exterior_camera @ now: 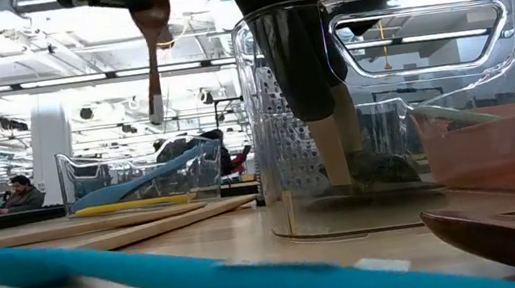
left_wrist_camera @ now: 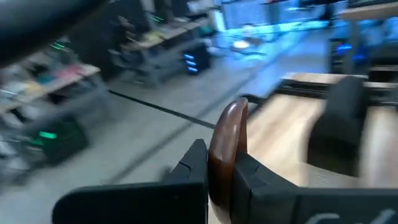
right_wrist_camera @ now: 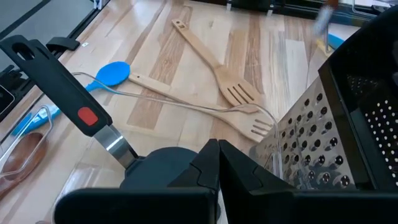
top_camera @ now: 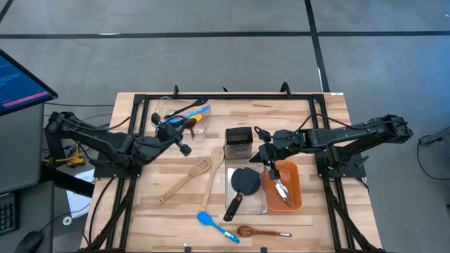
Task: Pick & Place Kitchen Items
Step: Put the brown ladle into the top transparent bin
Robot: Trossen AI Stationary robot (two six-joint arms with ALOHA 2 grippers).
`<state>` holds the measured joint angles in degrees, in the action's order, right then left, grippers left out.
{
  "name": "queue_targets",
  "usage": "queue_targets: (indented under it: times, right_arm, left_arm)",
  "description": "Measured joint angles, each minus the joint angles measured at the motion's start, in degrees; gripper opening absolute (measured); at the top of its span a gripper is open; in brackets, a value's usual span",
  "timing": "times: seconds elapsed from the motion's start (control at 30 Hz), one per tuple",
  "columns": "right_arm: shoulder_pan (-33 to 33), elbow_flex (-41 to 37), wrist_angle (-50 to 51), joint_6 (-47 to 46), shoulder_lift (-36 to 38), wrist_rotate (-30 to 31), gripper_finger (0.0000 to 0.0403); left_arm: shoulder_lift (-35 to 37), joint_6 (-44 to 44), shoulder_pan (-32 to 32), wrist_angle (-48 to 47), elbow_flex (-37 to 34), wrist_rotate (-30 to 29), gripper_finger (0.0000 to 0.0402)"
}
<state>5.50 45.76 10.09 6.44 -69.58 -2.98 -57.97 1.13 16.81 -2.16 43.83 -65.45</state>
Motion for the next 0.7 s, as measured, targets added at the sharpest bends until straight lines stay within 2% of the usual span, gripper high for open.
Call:
queue_targets:
  times: [0.1, 0.37, 0.7]
  right_arm:
    - [0.0, 0.0, -0.1, 0.0, 0.0, 0.0, 0.0000]
    - [0.0, 0.0, -0.4, 0.1, 0.0, 0.0, 0.0000]
    - [-1.1, 0.0, -0.4, 0.1, 0.0, 0.0, 0.0000]
  left_arm:
    - [-0.3, -5.2, -1.1, 0.3, 0.0, -3.7, 0.0003]
    - [-0.3, -14.9, -5.2, 0.9, 0.0, -3.7, 0.0003]
    - [-0.3, -16.3, -14.0, 1.1, 0.0, 9.6, 0.0004]
